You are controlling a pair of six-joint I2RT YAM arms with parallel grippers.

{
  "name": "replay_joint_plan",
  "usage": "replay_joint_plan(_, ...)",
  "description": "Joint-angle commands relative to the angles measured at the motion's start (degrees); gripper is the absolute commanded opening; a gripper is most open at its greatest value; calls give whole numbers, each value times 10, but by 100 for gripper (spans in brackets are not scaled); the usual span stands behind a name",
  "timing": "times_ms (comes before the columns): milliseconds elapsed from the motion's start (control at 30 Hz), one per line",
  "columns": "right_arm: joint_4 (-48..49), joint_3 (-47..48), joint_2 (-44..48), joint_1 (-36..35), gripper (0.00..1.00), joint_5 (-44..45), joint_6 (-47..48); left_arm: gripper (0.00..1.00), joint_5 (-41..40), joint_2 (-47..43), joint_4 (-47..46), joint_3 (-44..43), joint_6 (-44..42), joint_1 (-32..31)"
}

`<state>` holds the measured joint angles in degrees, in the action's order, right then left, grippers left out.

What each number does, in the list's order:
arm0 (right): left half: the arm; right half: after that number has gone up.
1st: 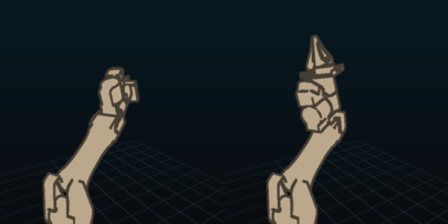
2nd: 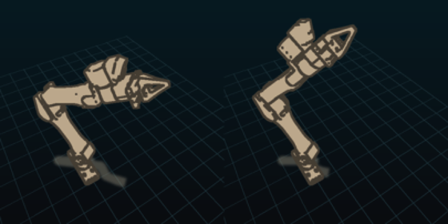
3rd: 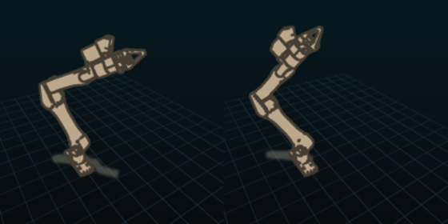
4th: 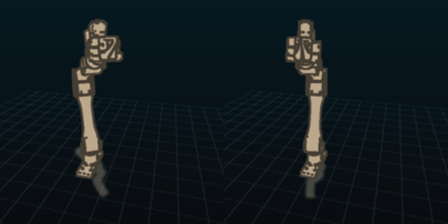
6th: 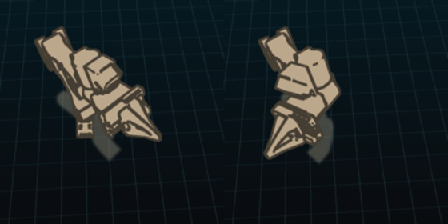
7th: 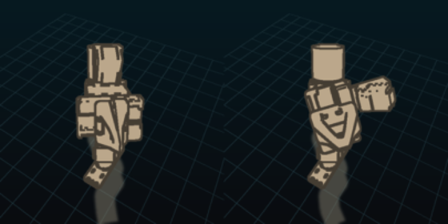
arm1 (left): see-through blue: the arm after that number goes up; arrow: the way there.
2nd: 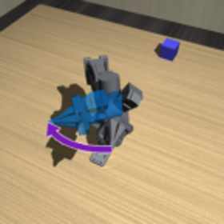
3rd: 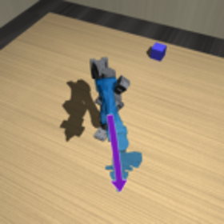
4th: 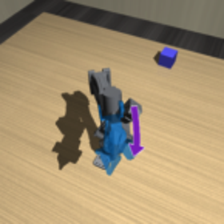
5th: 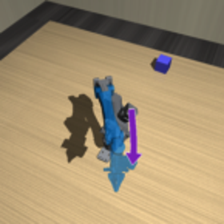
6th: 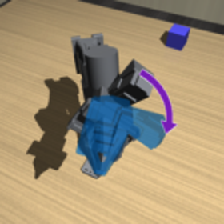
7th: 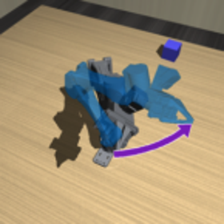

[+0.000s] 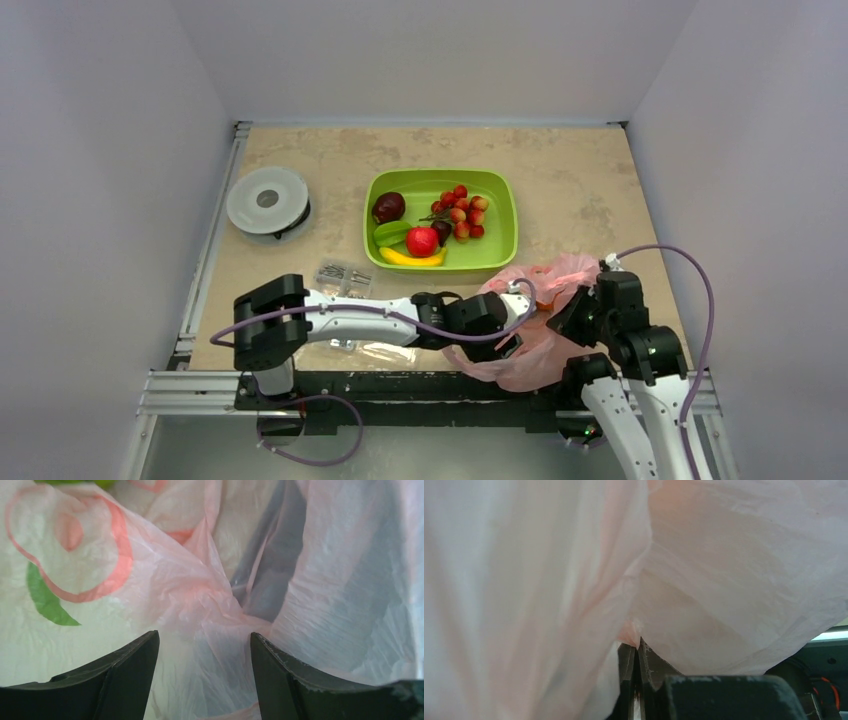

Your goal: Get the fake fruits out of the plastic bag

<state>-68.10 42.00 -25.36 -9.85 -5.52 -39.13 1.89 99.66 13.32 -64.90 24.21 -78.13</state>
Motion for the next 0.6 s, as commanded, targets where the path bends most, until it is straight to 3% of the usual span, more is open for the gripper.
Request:
replay_joint_plan(0, 45, -27, 17, 1, 0, -2, -24, 68, -50, -7, -16, -61, -29, 4)
replay_joint_plan(300, 48, -40, 25, 1, 0, -13, -17, 75, -22, -5, -34, -97, 0, 54)
replay_joint_plan(500, 56, -38, 27, 2, 0, -20, -12, 79, -49, 36, -16, -147, -27, 67)
replay_joint_plan(567, 58, -36, 28, 1, 0, -21, -12, 86, -62, 57, -8, -171, -42, 67)
